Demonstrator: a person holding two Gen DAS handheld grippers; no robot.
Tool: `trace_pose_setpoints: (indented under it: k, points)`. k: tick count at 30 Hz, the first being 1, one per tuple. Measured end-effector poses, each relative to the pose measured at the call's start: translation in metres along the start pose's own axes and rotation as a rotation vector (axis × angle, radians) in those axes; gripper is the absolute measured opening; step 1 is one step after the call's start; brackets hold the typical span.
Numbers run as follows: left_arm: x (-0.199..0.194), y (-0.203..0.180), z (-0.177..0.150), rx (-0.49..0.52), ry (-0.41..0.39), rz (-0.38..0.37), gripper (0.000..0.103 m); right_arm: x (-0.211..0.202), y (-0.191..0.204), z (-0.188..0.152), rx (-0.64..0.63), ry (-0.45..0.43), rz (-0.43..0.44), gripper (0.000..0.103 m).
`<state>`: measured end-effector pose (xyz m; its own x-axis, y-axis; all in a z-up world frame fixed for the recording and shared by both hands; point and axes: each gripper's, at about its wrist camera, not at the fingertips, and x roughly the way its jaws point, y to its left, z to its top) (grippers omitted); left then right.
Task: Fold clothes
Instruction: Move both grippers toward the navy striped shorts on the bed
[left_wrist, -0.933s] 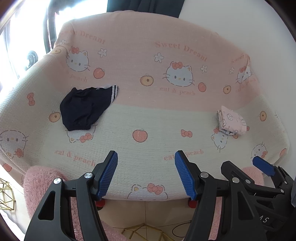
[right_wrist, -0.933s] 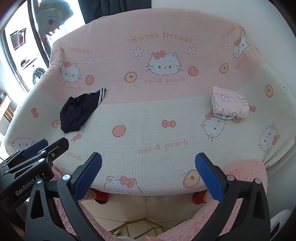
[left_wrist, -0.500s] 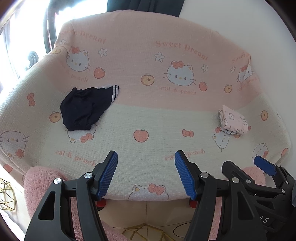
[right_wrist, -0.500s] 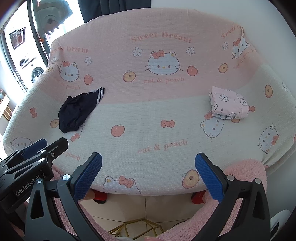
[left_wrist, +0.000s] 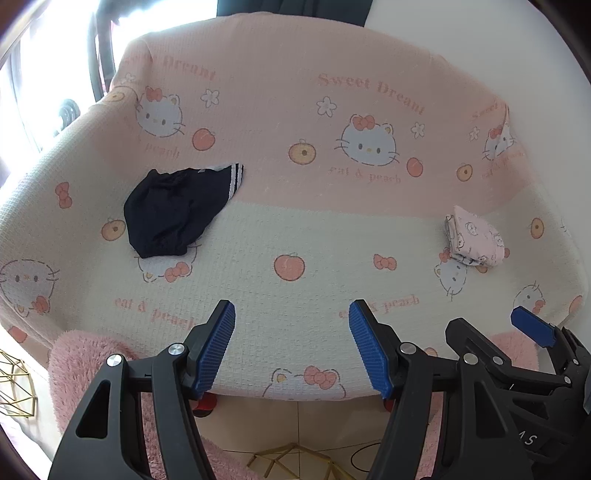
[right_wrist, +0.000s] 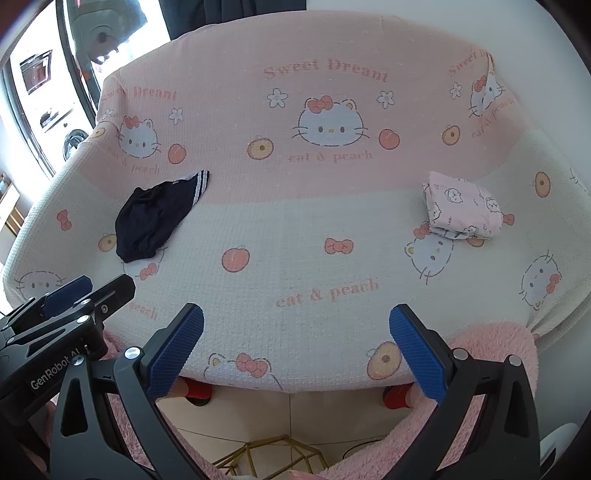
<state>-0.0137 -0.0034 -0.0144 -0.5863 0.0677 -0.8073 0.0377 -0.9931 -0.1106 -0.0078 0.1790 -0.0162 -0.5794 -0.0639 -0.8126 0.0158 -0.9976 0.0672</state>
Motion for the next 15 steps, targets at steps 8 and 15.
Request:
trace_pose_setpoints:
  k: [8,15]
  points:
    - [0.009,0.022,0.013,-0.051,-0.006,0.031,0.067,0.018,0.018,0.018,-0.067,-0.002,0.034,0.102]
    - [0.035,0.088,0.041,-0.149,-0.019,0.012,0.067,0.046,0.072,0.054,-0.203,-0.028,0.114,0.102]
